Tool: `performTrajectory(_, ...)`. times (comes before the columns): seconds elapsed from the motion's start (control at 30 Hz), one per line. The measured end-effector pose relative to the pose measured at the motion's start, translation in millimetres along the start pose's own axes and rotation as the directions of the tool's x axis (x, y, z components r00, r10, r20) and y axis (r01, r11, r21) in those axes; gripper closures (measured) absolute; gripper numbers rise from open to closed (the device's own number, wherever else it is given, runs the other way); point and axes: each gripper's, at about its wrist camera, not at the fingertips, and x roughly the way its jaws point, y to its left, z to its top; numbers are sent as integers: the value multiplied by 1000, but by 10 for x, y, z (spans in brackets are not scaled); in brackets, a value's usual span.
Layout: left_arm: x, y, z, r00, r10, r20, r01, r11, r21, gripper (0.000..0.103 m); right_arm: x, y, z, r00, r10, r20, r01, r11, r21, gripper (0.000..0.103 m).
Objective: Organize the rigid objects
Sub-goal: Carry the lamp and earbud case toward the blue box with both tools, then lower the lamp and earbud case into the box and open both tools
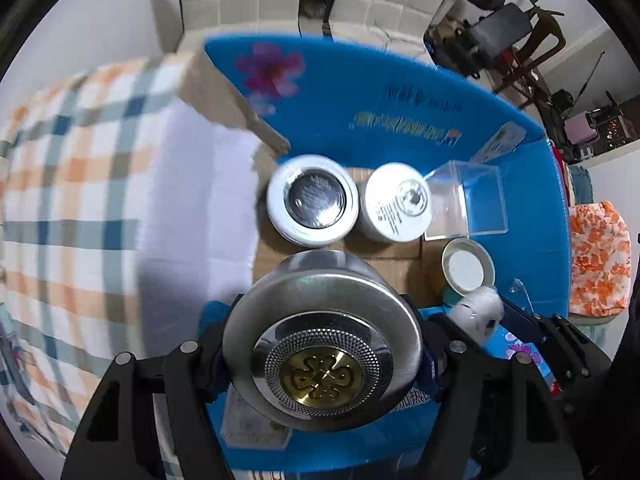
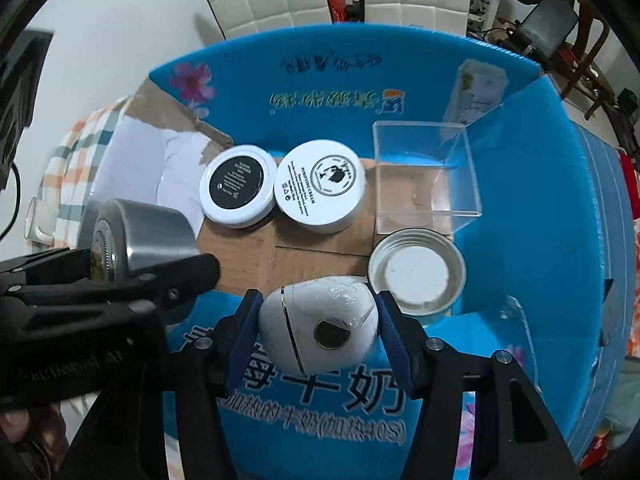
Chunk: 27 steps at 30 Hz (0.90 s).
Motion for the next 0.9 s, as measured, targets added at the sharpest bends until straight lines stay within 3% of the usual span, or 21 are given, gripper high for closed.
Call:
performTrajectory(0.4, 410, 57, 65, 989, 30, -146, -23, 998, 53, 34, 490, 9, 79, 993, -2, -115, 5, 1000, 20, 43)
performTrajectory(0.63, 571, 89, 70, 982, 27, -189, -18, 999, 51, 34, 714, -17, 130, 977, -20, -212, 28, 999, 36, 42)
performTrajectory(0.9, 731, 114, 79, 971, 36, -236, -25, 999, 46, 34, 846, 44, 198, 967, -38, -252, 48, 998, 35, 40)
